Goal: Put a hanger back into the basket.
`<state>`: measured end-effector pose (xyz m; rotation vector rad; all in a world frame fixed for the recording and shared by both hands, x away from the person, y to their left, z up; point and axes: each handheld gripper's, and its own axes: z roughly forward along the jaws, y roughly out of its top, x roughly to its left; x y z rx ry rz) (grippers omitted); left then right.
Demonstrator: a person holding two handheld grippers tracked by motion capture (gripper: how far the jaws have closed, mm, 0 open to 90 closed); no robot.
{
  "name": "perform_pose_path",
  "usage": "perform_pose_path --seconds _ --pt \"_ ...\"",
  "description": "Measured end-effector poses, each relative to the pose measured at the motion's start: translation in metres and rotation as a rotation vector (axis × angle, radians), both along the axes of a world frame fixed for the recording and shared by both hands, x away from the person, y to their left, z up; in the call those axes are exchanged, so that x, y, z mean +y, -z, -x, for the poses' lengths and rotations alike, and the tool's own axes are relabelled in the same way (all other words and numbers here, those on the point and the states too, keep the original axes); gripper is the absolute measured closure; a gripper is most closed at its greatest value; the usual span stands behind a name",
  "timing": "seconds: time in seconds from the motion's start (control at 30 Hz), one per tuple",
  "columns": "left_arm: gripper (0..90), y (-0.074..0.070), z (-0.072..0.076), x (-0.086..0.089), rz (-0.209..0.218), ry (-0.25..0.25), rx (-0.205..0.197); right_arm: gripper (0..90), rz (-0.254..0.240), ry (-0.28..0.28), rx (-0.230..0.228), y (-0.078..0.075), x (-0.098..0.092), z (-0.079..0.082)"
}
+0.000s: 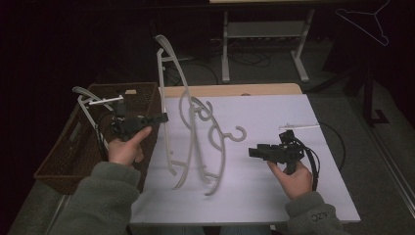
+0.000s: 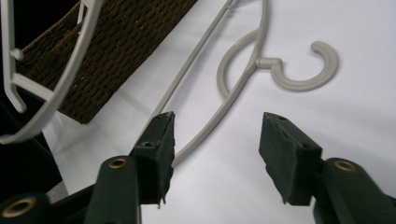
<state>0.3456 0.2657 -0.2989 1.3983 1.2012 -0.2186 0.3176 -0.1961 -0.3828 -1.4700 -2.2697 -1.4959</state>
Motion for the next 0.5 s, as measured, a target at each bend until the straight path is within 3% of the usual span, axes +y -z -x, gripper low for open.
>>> perform_pose_path --seconds 0.2,0.5 --pt "85.9 -0.012 0.001 0.027 0.000 -0.041 -0.012 40.1 0.015 0.005 -0.037 0.001 -0.006 0.003" --pt "85.9 -0.026 0.002 0.062 -0.005 -0.101 -0.027 38.1 0.022 0.019 -0.027 0.008 -0.016 0.004"
